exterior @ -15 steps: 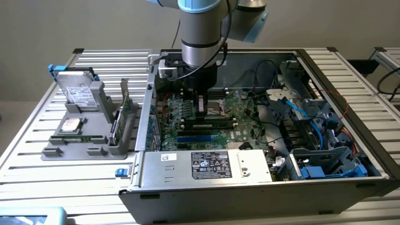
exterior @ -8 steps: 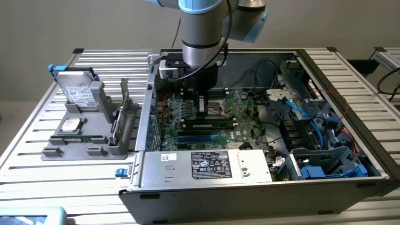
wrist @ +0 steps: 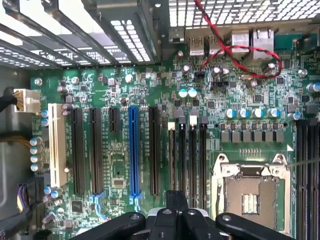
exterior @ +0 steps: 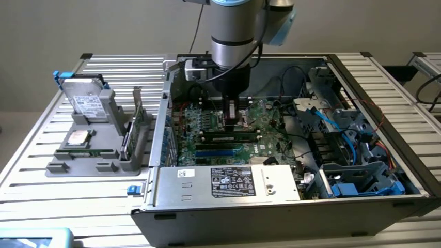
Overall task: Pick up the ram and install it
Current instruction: 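Press down the ram until it locks into place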
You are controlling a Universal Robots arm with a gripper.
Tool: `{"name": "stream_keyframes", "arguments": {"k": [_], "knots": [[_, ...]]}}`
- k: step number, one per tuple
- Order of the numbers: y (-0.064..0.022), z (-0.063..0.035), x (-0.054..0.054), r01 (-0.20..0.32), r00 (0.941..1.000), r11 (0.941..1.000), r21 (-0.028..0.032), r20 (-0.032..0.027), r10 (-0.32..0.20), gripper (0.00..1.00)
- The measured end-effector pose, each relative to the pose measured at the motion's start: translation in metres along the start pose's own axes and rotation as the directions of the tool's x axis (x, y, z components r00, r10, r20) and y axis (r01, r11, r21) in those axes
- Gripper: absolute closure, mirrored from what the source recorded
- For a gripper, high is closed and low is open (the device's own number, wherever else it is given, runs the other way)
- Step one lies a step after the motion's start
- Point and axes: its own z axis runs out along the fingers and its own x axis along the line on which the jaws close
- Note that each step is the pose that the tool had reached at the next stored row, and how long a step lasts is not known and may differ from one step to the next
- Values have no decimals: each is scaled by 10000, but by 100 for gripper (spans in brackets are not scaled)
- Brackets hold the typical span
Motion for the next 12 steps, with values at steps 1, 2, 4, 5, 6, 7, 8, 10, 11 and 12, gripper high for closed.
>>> {"name": "stream_keyframes", "arguments": {"k": [1, 2, 4, 5, 6, 7, 8, 10, 11, 12], "knots": [[-25, -5, 0, 0, 10000, 10000, 0, 0, 0, 89], [-50, -9, -1, -1, 10000, 10000, -1, -1, 1, 89], [-96, -13, 0, -1, 10000, 10000, -4, -1, 1, 89], [-118, -12, 0, 0, 10000, 10000, -6, 1, 0, 89], [-139, -12, 1, 0, 10000, 10000, -9, 1, 0, 89], [-153, -13, 1, 1, 10000, 10000, -14, -1, -1, 89], [-161, -13, 2, 1, 10000, 10000, -22, -3, -1, 89], [-163, -13, 2, 2, 10000, 10000, -32, -2, -2, 89], [-163, -12, 2, 1, 10000, 10000, -33, -1, -1, 89], [-163, -12, 2, 1, 10000, 10000, -33, -1, -1, 89]]}}
